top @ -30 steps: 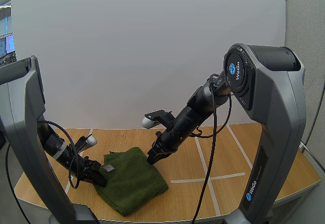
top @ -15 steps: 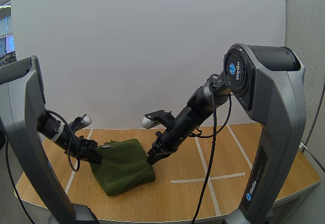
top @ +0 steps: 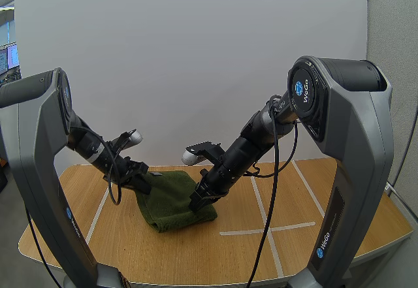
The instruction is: Fold the towel
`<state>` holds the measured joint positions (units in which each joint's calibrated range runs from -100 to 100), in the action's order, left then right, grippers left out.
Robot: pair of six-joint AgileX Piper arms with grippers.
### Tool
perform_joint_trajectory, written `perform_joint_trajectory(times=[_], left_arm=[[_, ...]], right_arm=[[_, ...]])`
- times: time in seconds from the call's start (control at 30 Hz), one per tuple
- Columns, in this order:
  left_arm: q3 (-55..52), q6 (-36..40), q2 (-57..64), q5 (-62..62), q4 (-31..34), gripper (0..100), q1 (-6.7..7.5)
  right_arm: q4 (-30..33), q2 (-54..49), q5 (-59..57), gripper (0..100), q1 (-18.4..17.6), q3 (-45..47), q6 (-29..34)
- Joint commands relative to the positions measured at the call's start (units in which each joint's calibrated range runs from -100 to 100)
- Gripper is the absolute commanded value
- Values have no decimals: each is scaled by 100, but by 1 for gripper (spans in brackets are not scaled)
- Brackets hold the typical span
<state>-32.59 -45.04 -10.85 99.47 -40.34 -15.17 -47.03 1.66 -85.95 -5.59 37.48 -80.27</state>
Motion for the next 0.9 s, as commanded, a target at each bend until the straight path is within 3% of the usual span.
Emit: perform_joint_trajectory(times=[0.0, 0.4, 0.87], left_arm=[[741, 488, 5, 53, -182, 0, 232], [1397, 350, -8, 53, -264, 0, 232], [1946, 162, -1066, 53, -276, 0, 232]], right_arm=[[22, -40, 568, 0, 27, 415, -21], [-125, -40, 384, 0, 27, 442, 172], [-252, -40, 366, 0, 27, 428, 235]])
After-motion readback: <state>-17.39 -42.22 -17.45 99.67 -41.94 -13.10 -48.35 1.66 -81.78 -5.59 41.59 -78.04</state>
